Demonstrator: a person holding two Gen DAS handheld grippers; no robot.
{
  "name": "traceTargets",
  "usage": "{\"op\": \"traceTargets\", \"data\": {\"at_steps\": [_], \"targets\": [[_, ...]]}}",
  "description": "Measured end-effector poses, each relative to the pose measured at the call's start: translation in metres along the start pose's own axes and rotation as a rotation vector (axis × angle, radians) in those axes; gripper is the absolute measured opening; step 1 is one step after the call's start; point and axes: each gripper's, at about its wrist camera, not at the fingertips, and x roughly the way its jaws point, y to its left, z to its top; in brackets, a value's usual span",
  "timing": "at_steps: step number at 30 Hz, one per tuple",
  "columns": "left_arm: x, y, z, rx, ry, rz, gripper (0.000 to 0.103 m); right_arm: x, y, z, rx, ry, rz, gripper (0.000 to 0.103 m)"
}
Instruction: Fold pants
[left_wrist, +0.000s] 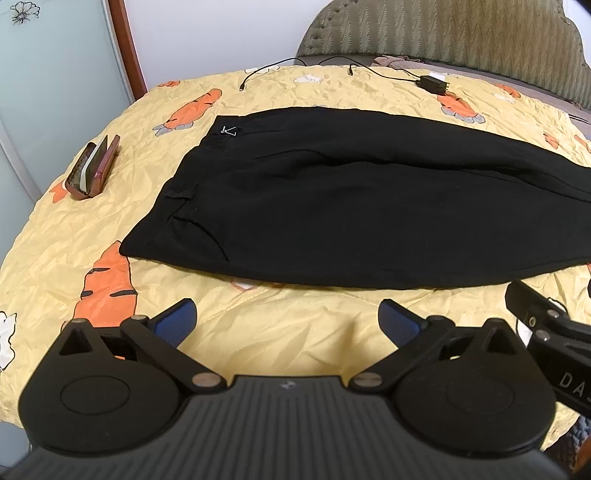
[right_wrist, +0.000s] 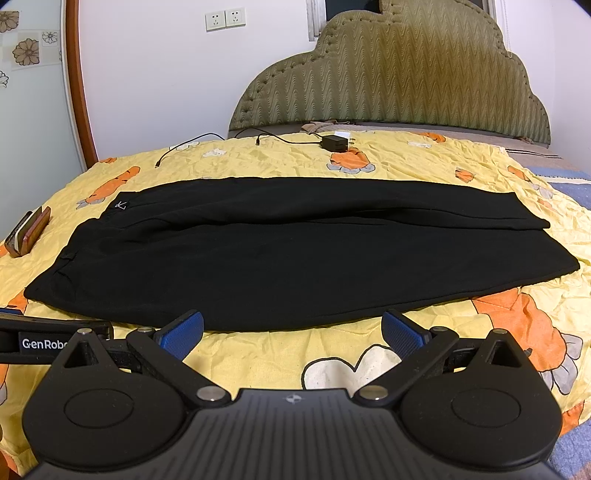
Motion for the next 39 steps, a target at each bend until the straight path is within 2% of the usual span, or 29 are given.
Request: {"op": "traceTargets", "data": {"at_steps": [39], "targets": [[0.0002,0.0038,-0.0003,-0.01,-0.003,-0.003,0.103,-0.0012,0.0018,-0.0016,-0.007,-0.001,0.0,0.103]]}}
